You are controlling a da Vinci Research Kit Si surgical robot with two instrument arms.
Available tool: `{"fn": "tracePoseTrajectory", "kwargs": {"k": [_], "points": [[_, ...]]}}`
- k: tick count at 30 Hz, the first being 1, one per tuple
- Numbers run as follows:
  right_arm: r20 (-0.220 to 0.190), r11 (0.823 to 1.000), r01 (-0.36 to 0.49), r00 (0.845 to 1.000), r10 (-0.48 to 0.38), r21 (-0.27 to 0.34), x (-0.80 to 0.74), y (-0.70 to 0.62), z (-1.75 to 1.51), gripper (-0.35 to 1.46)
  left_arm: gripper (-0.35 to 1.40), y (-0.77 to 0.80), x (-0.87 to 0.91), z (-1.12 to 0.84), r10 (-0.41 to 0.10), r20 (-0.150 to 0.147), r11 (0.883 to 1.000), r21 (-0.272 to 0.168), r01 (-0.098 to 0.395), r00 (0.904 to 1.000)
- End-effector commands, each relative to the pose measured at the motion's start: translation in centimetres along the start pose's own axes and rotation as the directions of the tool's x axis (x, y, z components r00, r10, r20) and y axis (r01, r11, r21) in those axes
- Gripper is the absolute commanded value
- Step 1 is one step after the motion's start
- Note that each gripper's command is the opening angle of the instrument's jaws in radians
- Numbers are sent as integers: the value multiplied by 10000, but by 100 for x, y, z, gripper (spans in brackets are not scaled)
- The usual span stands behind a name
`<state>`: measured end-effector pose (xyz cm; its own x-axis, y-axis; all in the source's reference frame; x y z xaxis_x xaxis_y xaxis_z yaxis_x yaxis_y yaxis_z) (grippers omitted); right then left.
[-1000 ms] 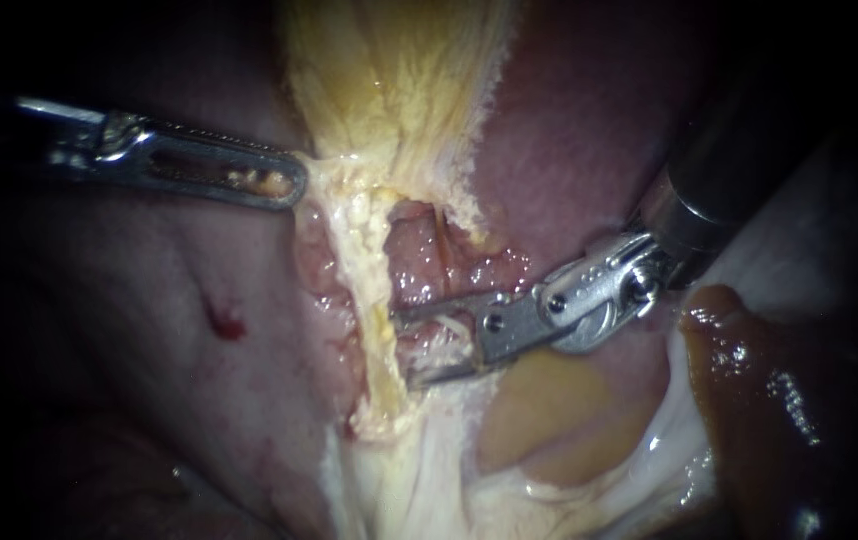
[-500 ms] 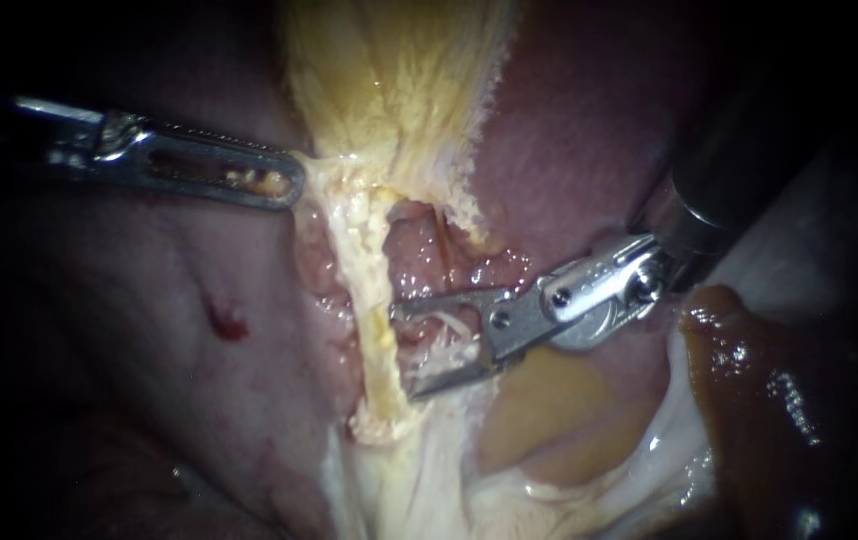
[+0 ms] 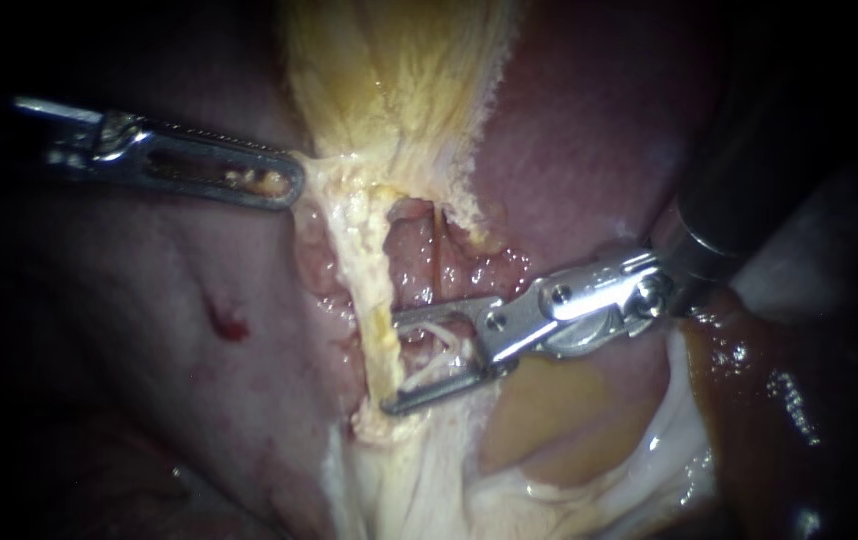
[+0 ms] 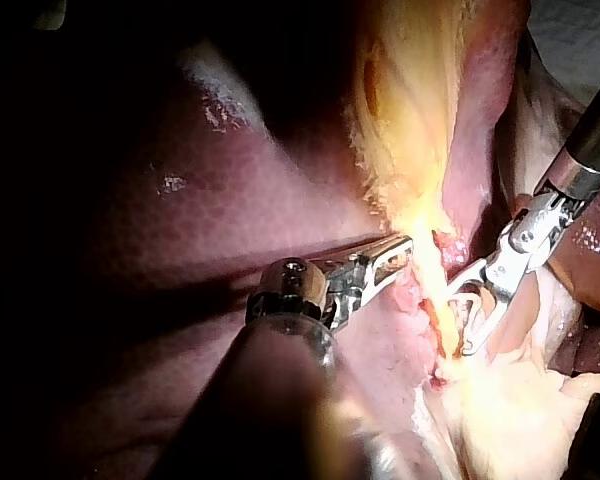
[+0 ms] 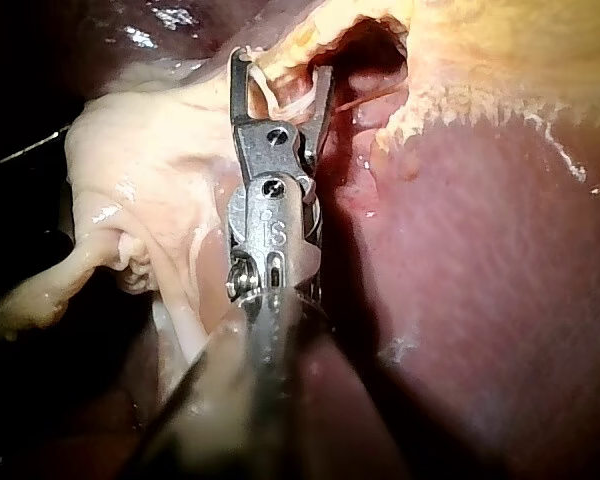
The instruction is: Clipping first clip left tube
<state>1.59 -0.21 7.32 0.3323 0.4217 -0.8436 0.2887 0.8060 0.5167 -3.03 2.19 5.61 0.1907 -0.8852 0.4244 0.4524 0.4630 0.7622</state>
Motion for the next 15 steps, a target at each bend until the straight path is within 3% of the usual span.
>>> {"fn": "tracePoseTrajectory", "kwargs": {"k": [1, 15], "points": [[-74, 10000, -33, 10000, 33, 66, 1, -1, 1, 50, -35, 0, 0, 0, 0, -1, 10000, 0, 0, 10000], [-818, 9958, -428, 9954, 494, 810, 15, -17, 20, 50, -35, 0, 0, 1, -3, 1, 10000, -3, 3, 10000]]}}
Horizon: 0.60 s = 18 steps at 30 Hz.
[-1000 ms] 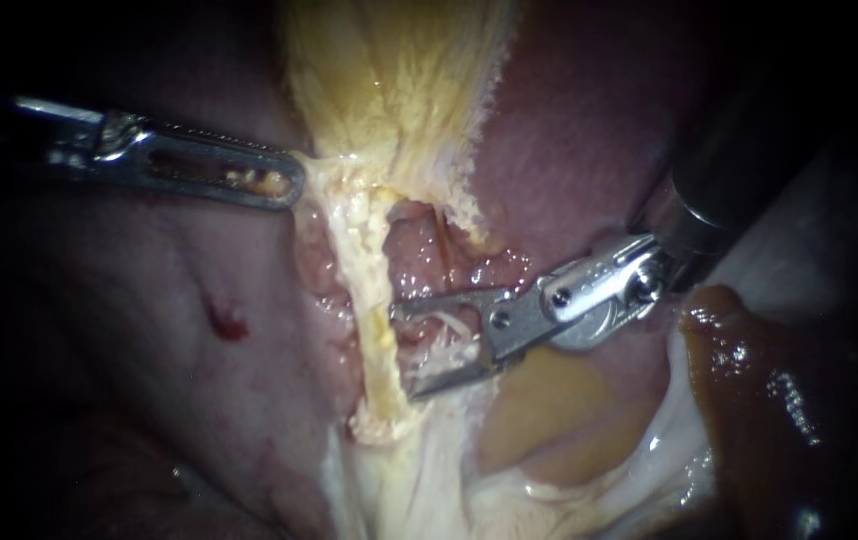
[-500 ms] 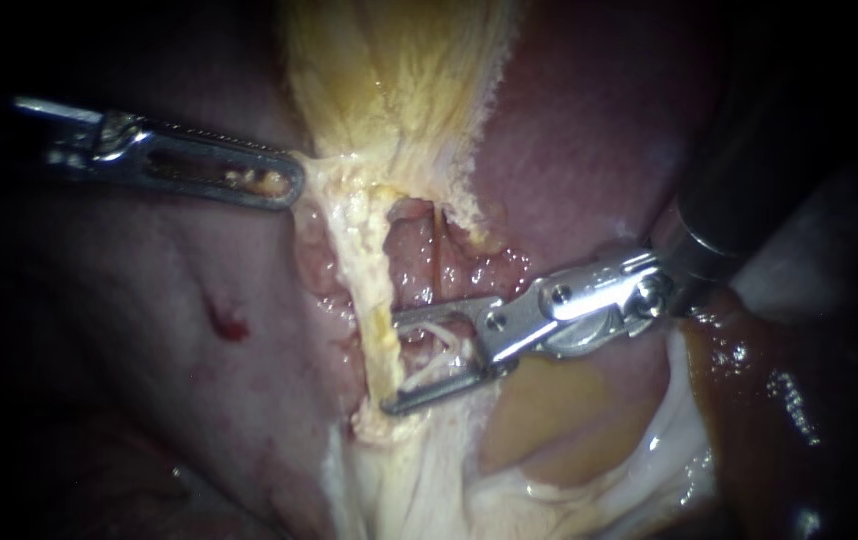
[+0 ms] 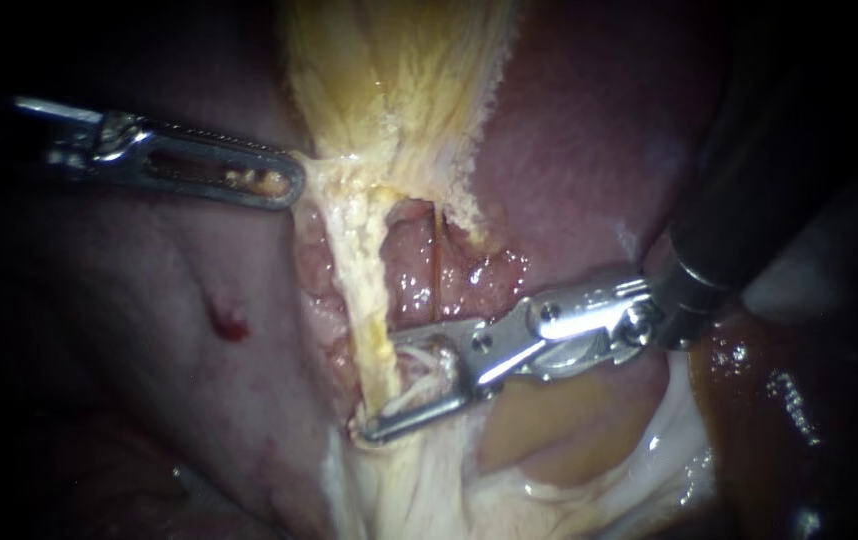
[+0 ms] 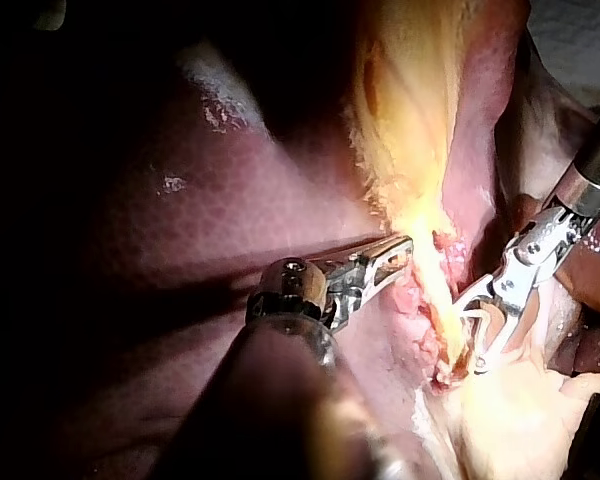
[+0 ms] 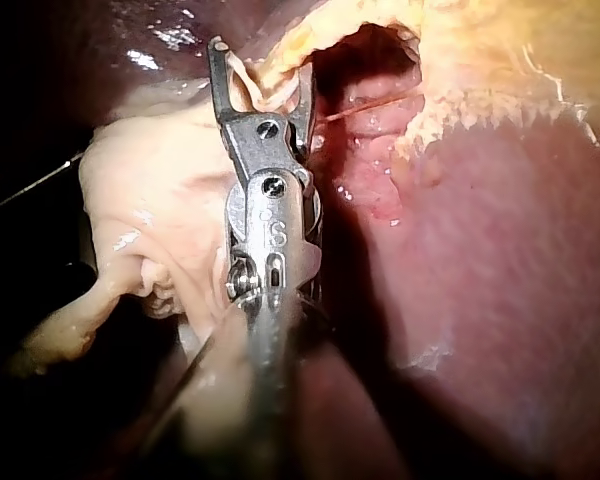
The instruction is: Clipping first clip left tube
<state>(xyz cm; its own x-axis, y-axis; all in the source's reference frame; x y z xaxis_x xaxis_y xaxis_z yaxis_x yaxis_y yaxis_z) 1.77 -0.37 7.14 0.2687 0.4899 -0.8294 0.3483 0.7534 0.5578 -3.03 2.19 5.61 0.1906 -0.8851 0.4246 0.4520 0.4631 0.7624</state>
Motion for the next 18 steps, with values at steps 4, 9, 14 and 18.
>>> {"fn": "tracePoseTrajectory", "kwargs": {"k": [4, 9, 14, 18], "points": [[-291, 9997, -168, 9994, 174, 198, 4, -3, 7, 50, -35, 0, 0, 1, -6, 0, 10000, -9, 6, 10000], [-565, 9991, -234, 9981, 254, 352, 8, -5, 14, 50, -35, 0, -1, 2, -11, 3, 10000, -16, 11, 10000], [-602, 9991, -265, 9978, 284, 335, 6, -1, 26, 50, -35, -1, -2, 4, -16, 8, 10000, -26, 16, 10000], [-715, 9990, -272, 9970, 297, 357, 3, 2, 37, 50, -35, -1, -2, 4, -18, 10, 10000, -29, 18, 10000]]}}
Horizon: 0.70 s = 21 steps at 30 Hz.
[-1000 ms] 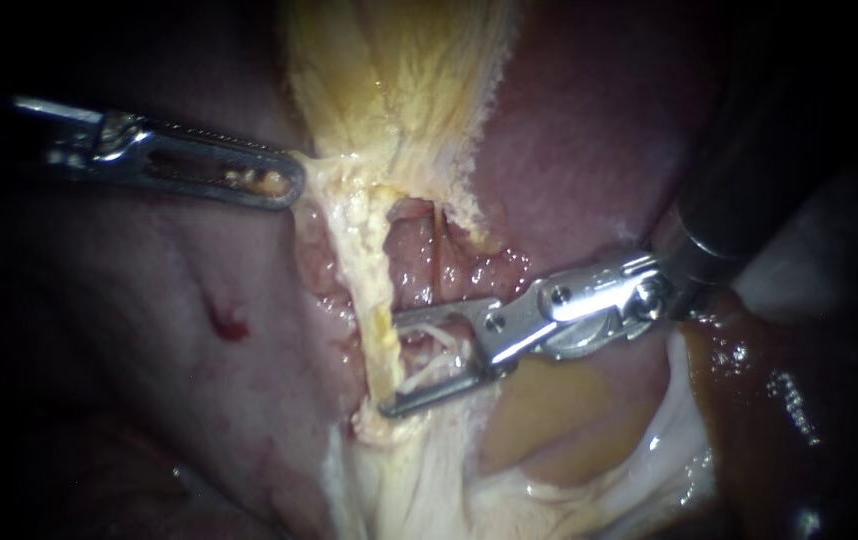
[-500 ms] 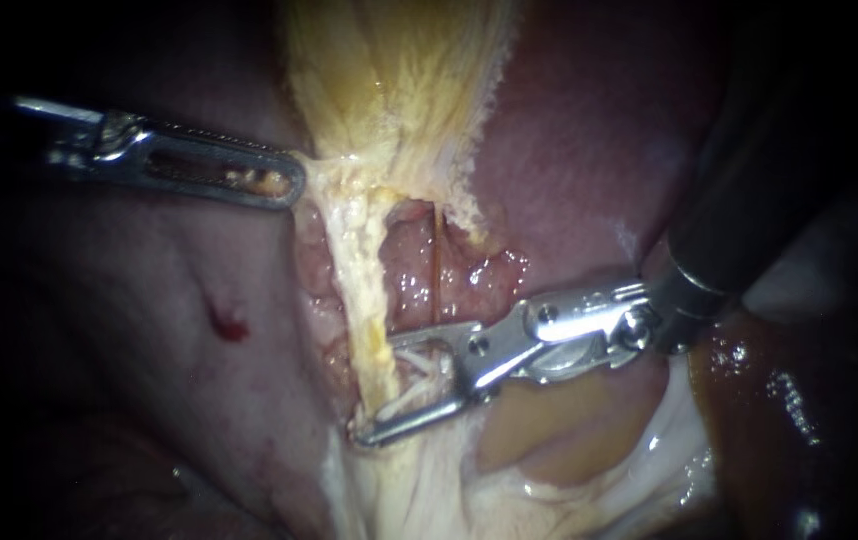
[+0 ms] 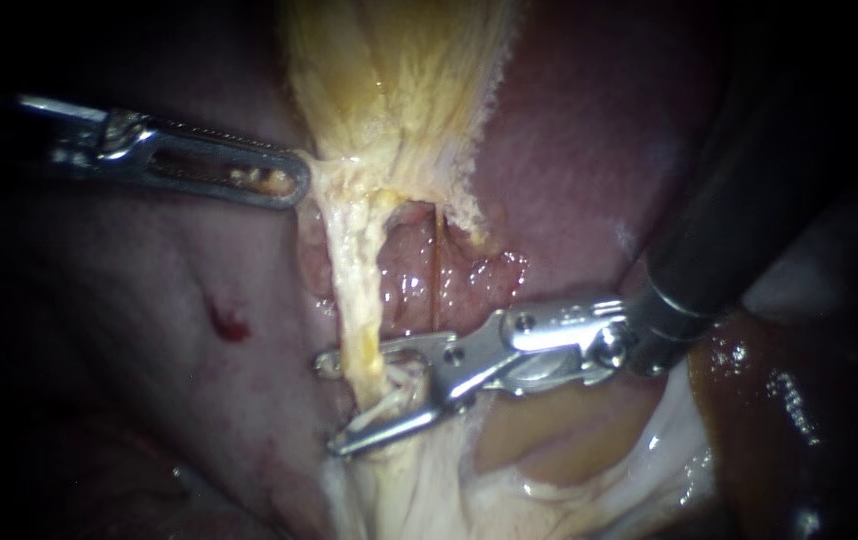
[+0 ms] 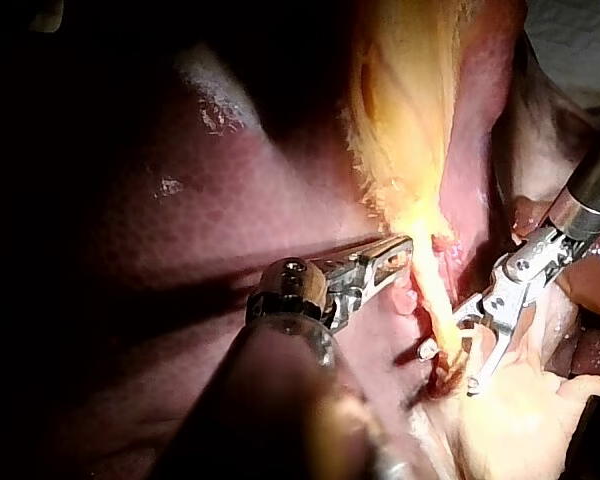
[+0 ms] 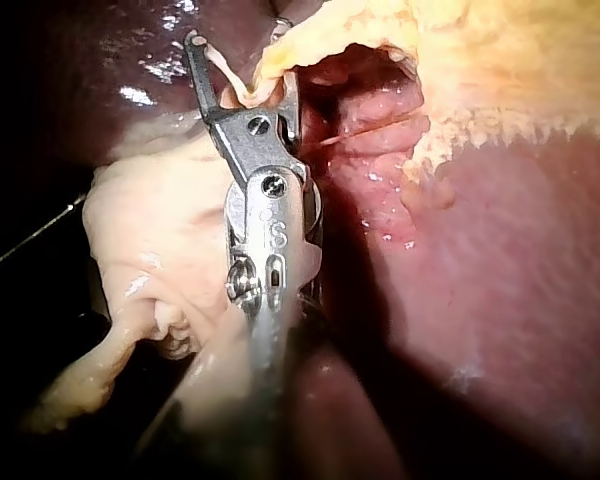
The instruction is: Clipping first clip left tube
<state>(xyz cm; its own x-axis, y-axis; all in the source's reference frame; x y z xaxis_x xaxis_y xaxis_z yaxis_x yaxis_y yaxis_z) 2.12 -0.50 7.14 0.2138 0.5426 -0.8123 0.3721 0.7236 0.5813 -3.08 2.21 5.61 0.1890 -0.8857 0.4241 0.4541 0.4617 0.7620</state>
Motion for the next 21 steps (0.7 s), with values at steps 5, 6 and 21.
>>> {"fn": "tracePoseTrajectory", "kwargs": {"k": [5, 6, 21], "points": [[33, 9999, -81, 10000, 80, 125, -2, -1, 1, 50, -35, 0, 0, 1, -6, 1, 10000, -13, 6, 10000], [33, 9999, -80, 10000, 80, 126, -2, -1, 1, 50, -35, 0, 0, 2, -7, 2, 10000, -14, 7, 10000], [55, 9990, -242, 9997, 240, 378, 11, -35, -1, 50, -35, 2, 0, 1, -2, -5, 10000, 0, 2, 10000]]}}
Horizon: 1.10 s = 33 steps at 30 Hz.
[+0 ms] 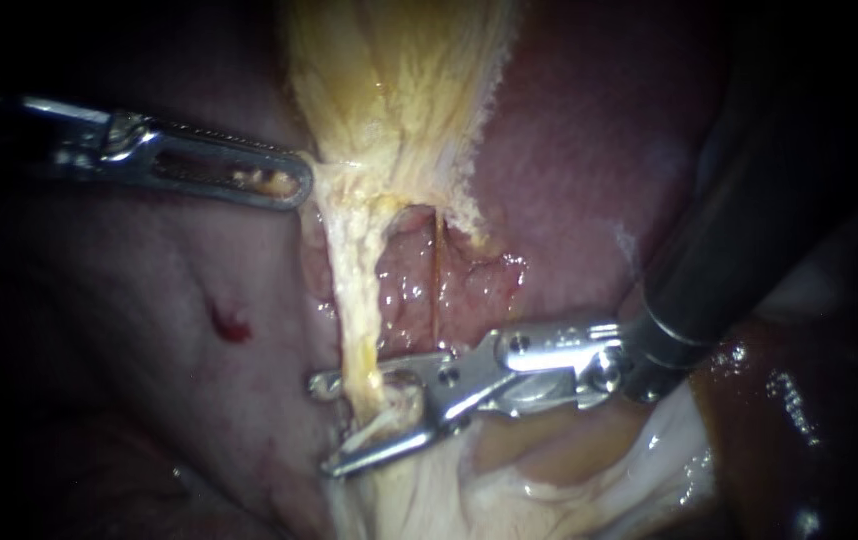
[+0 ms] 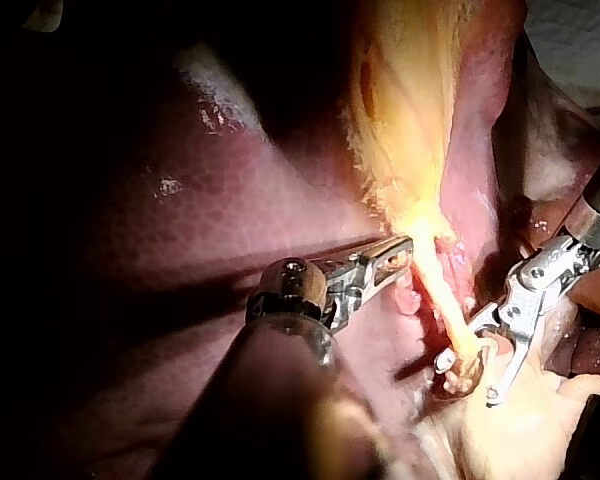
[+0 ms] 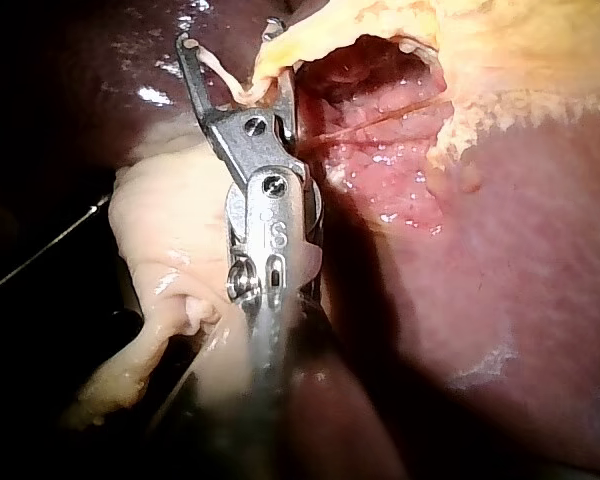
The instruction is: Clipping first clip left tube
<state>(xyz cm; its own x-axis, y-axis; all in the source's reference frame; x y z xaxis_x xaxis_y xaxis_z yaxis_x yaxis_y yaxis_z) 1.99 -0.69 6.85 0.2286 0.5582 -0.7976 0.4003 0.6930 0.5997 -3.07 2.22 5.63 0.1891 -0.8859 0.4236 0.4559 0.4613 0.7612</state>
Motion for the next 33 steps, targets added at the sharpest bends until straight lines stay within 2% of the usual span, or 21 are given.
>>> {"fn": "tracePoseTrajectory", "kwargs": {"k": [1, 11, 23, 28, 33], "points": [[-3, 10000, 14, 10000, -14, 25, 2, -2, 1, 50, -35, 0, 0, 0, 2, -2, 10000, 20, -2, 10000], [-18, 10000, -6, 10000, 6, 87, 8, -10, -3, 50, -35, 2, -1, -1, 0, -9, 10000, 32, 0, 10000], [-67, 10000, -27, 10000, 27, 86, 12, -5, -4, 46, -35, 1, -1, -1, 0, -9, 10000, 33, 0, 10000], [76, 10000, -38, 10000, 37, 47, 10, 1, -5, 42, -35, 1, -1, -2, 0, -9, 10000, 32, 0, 10000], [459, 10000, -62, 9989, 61, 7, 8, 4, -7, 36, -35, 1, -1, -1, -1, -8, 10000, 31, 1, 10000]]}}
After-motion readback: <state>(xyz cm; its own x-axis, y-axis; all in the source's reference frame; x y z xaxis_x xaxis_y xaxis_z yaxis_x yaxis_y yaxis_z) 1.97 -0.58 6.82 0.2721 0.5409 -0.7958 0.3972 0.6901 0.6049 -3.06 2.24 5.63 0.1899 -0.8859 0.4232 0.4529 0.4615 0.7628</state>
